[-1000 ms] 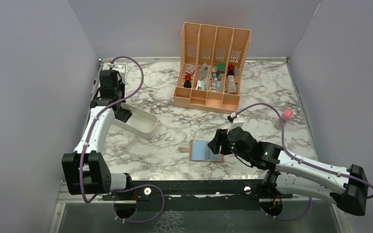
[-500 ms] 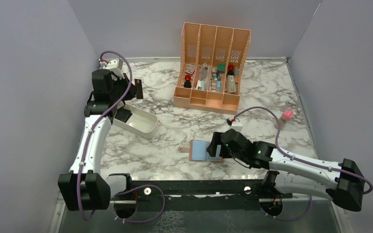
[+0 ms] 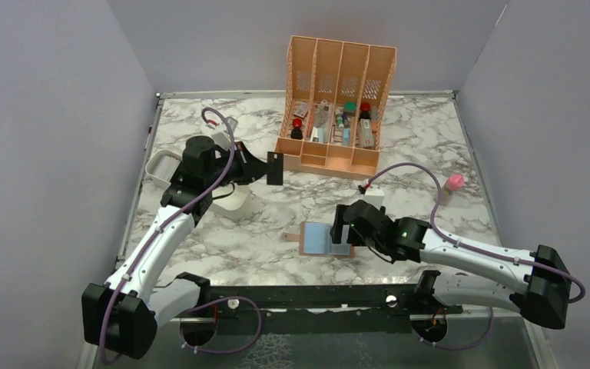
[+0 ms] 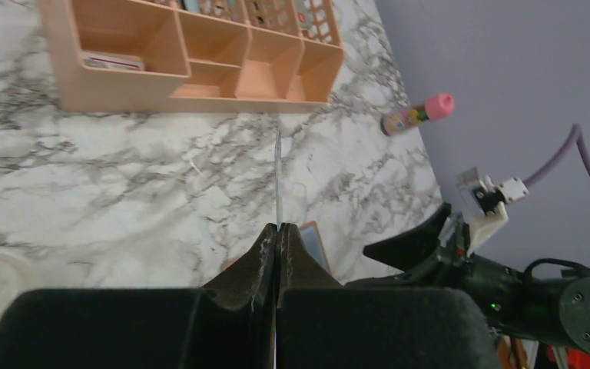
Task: Put the credit cards into the card holder
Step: Insert the credit card into the card holder.
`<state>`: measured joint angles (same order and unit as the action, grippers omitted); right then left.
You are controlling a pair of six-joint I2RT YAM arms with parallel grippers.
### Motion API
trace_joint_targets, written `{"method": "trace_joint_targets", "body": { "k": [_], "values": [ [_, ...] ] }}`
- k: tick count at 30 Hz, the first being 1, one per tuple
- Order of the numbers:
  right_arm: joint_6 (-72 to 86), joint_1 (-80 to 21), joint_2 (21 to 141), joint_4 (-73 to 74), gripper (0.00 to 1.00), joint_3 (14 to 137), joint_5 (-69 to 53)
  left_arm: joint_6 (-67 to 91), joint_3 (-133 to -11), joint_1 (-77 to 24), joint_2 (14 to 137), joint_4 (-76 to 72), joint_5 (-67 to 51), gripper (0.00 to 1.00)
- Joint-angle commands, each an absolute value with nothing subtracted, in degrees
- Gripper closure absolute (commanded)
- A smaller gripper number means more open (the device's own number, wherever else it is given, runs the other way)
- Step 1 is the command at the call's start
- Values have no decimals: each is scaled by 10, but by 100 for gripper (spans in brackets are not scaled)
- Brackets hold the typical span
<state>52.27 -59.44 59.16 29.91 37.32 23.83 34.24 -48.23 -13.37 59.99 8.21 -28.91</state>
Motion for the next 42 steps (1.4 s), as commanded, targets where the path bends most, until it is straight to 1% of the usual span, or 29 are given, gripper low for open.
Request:
{"method": "trace_joint_targets", "body": {
  "k": [1, 7, 14, 17, 18, 22, 26, 36, 42],
  "values": [
    [498, -585, 628, 317, 9, 406, 276, 403, -457, -196, 586, 17, -271, 100],
    [480, -548, 684, 300, 10, 413, 246, 461, -401, -284, 586, -46, -219, 100],
    [423, -448, 662, 235, 13, 364, 145, 523, -351, -379, 632, -126, -153, 100],
    [411, -437, 648, 222, 25, 353, 134, 545, -341, -416, 672, -164, -134, 100],
    [411, -435, 648, 223, 28, 352, 135, 547, -343, -428, 687, -171, -130, 100],
    [409, -425, 655, 217, 35, 342, 120, 558, -351, -460, 751, -187, -121, 100],
    [423, -423, 655, 203, 42, 323, 95, 589, -329, -472, 780, -204, -99, 100],
    [449, -422, 676, 152, 52, 267, 56, 605, -282, -491, 822, -266, -80, 100],
    [454, -423, 673, 144, 57, 251, 51, 603, -290, -508, 861, -282, -89, 100]
  ]
}}
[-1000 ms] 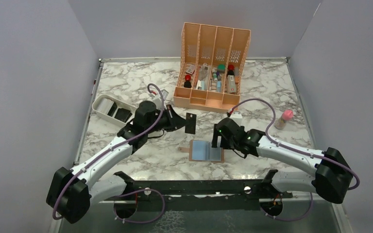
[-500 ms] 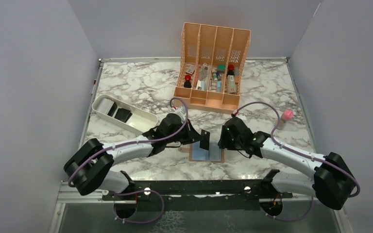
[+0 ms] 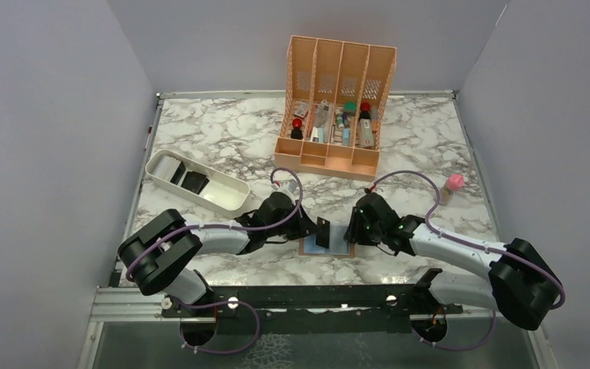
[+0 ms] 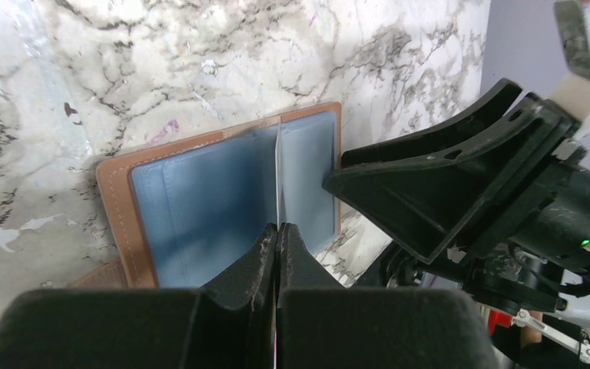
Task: Put the credit cards into the card holder
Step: Insert the credit card into the card holder.
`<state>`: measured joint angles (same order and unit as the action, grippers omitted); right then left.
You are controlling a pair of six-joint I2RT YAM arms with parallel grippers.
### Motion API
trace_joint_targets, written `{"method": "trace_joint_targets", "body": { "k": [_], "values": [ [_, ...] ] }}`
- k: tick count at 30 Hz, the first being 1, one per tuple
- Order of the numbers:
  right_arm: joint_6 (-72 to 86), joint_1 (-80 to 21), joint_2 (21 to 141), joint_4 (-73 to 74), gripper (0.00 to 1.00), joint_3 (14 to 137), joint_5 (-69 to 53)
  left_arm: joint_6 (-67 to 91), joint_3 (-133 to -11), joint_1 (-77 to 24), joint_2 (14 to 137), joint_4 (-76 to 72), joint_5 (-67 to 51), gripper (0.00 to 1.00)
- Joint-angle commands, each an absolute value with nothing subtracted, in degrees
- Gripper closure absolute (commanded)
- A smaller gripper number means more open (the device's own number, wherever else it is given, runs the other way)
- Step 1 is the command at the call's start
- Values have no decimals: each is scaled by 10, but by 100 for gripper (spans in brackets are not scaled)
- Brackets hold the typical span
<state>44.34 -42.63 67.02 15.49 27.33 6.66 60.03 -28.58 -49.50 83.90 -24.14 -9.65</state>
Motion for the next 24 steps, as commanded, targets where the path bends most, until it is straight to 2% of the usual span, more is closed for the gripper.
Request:
{"method": "trace_joint_targets", "body": {
  "k": [1, 7, 12, 16, 24],
  "values": [
    [456, -423, 671, 145, 58, 249, 54, 605, -289, -510, 864, -283, -87, 100],
    [459, -423, 648, 173, 64, 249, 84, 619, -274, -517, 864, -283, -76, 100],
    [464, -423, 636, 187, 64, 257, 87, 627, -263, -519, 858, -283, -66, 100],
    [477, -422, 635, 205, 58, 268, 87, 644, -254, -521, 859, -283, -60, 100],
    [474, -423, 619, 180, 61, 248, 45, 646, -261, -532, 862, -286, -48, 100]
  ]
}}
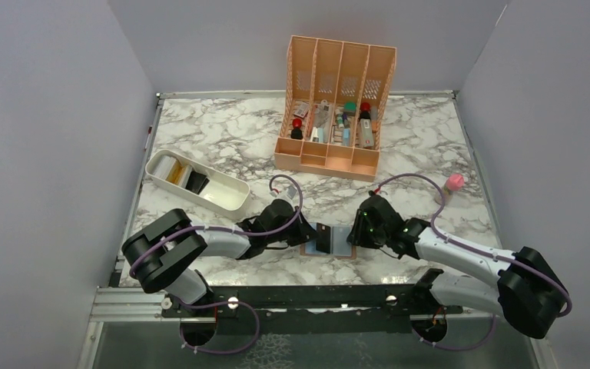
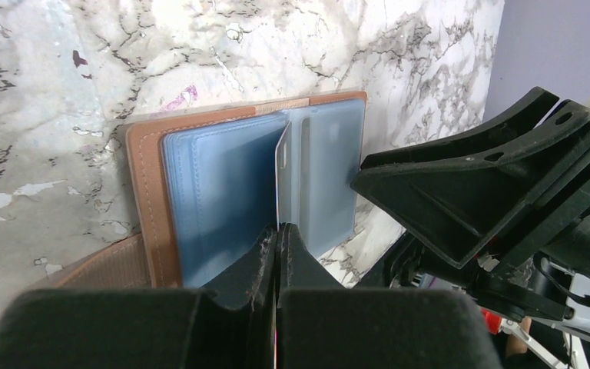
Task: Put the credit cards into the card holder
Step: Insert the credit card into the card holder.
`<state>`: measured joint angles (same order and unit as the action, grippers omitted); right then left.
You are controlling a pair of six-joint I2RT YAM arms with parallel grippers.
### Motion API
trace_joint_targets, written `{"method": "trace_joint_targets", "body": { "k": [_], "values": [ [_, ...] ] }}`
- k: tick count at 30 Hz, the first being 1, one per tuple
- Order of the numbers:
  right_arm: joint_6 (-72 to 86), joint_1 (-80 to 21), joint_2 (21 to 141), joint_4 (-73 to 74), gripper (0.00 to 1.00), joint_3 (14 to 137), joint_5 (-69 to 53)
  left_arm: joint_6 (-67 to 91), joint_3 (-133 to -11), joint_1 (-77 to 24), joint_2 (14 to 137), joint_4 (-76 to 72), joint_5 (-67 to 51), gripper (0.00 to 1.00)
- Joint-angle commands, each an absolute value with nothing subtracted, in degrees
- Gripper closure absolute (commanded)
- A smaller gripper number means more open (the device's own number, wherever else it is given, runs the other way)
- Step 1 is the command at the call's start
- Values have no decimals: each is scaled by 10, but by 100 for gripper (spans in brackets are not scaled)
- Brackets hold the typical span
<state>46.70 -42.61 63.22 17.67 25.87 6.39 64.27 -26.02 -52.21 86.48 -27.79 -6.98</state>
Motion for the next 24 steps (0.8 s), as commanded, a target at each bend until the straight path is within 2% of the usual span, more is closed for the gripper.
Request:
{"method": "trace_joint_targets", "body": {
  "k": [1, 9, 24],
  "values": [
    [475, -423, 618, 177, 61, 245, 43, 646, -261, -534, 862, -288, -47, 100],
    [475, -423, 627, 175, 62, 239, 46, 657, -270, -544, 865, -293, -44, 100],
    [486, -423, 617, 169, 73, 223, 51, 662, -277, -557, 849, -292, -24, 100]
  ]
}}
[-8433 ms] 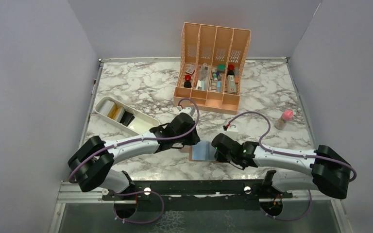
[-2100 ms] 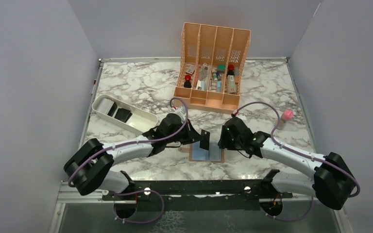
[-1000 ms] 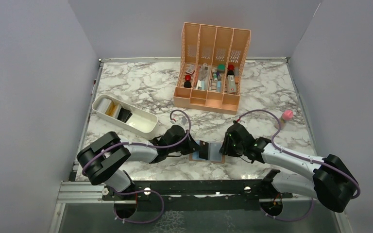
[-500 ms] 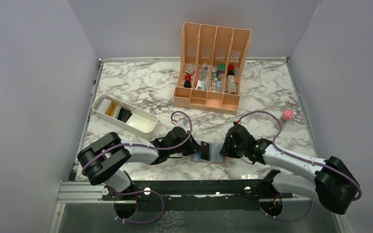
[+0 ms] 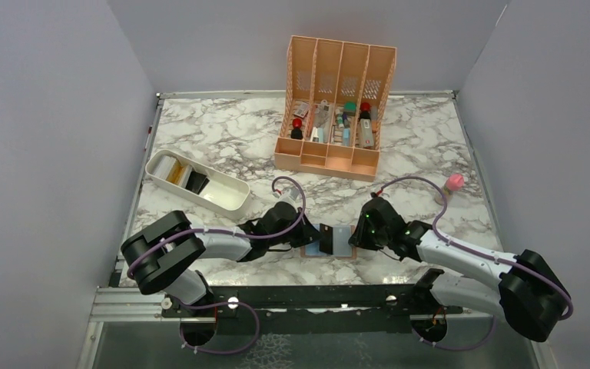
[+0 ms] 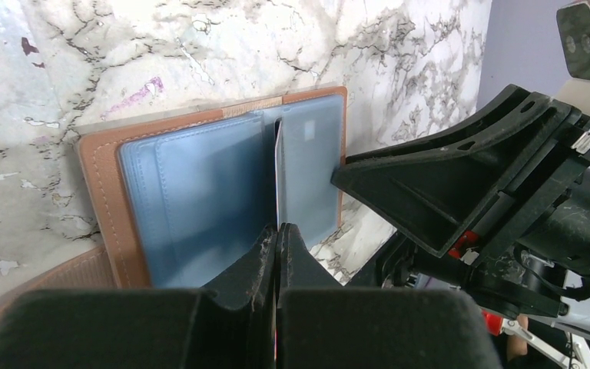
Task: Put the credit cards into the card holder
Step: Insert the credit card into the card holder.
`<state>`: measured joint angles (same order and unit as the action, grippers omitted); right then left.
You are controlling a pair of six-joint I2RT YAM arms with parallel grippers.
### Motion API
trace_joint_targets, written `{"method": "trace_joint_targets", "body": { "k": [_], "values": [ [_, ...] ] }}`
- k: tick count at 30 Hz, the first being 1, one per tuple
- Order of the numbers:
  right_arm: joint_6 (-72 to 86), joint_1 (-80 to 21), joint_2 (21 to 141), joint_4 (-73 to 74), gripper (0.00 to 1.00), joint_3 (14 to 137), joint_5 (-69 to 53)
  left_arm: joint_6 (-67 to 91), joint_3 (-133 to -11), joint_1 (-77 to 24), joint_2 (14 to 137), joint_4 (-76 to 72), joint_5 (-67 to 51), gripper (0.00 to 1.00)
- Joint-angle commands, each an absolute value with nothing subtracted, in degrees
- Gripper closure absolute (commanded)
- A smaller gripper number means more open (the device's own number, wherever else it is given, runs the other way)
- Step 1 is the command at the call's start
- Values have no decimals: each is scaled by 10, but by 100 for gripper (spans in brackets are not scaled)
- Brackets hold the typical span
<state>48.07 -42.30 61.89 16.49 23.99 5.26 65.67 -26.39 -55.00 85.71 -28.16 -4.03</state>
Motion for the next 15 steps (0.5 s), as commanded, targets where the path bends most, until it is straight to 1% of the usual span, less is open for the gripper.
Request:
{"method": "trace_joint_targets", "body": {
  "k": [1, 9, 15],
  "values": [
    [486, -423, 618, 170, 73, 222, 51, 663, -278, -558, 851, -292, -24, 100],
    [486, -423, 618, 167, 74, 224, 45, 681, -264, -561, 875, -292, -15, 100],
    [487, -423, 616, 170, 70, 227, 43, 683, -262, -562, 890, -292, -4, 100]
  ]
}}
